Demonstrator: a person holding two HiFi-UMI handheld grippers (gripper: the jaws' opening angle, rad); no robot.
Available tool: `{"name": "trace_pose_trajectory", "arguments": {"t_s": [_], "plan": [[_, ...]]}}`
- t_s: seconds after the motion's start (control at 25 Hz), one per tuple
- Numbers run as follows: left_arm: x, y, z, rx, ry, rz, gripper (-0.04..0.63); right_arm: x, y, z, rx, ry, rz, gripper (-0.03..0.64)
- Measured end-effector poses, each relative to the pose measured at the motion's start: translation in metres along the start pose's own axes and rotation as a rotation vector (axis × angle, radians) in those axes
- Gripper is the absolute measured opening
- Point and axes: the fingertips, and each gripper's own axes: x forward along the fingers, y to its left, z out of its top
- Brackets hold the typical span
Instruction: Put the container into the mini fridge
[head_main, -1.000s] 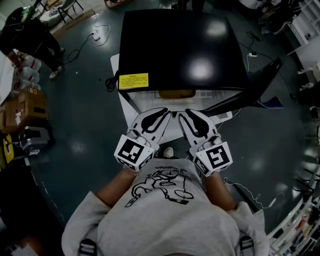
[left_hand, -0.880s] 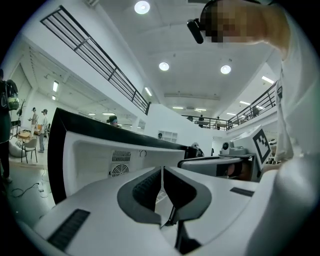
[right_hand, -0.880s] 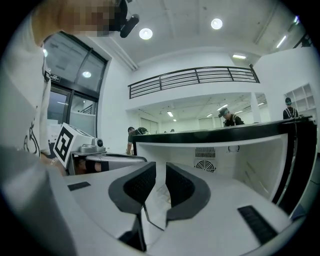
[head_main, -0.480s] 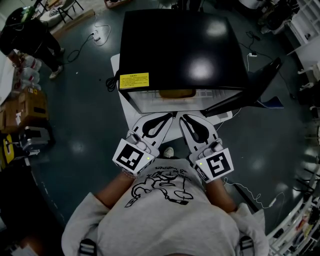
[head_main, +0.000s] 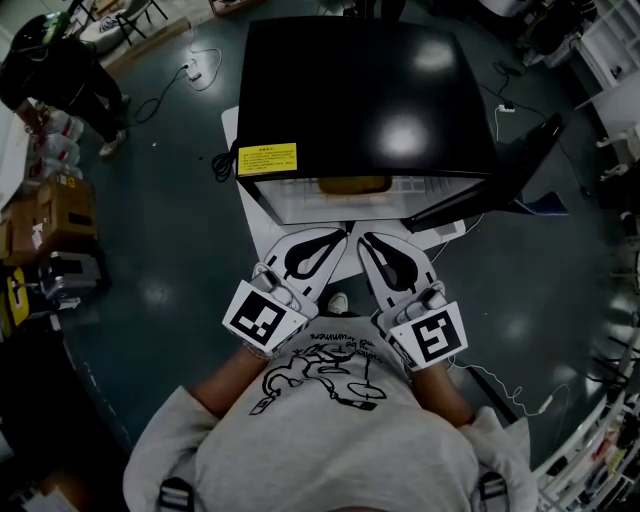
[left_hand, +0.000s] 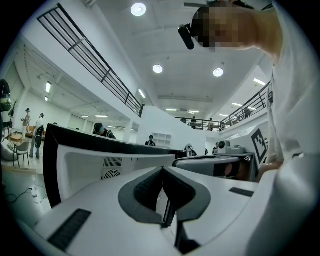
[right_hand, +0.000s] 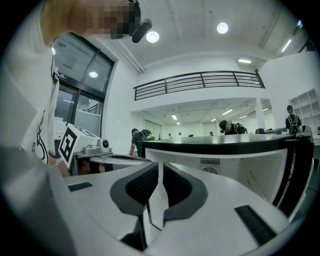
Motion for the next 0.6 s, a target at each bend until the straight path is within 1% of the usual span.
{"name": "trace_pose_trajectory", "arguments": {"t_s": [0.12,0.44,0.6], "plan": [[0.0000,-0.0024,-0.0012,0.008,0.008,-0.004,0.015,-0.0019,-0.0005,-0.0006,0.000,0.003,-0.001,0.048],[0.0015,-0.0074,0.0028,-0.002,-0.005,-0.006,0.015,-0.0060,-0.0005,0.0000,-0.004,0.001,-0.001,0.048],[0.0015,-0.0080,-0.0018,0.016,0.019,-0.007,0.015,-0.0073,-0.0017,0.0003,-0.007,0.004,-0.001,0.048]]}}
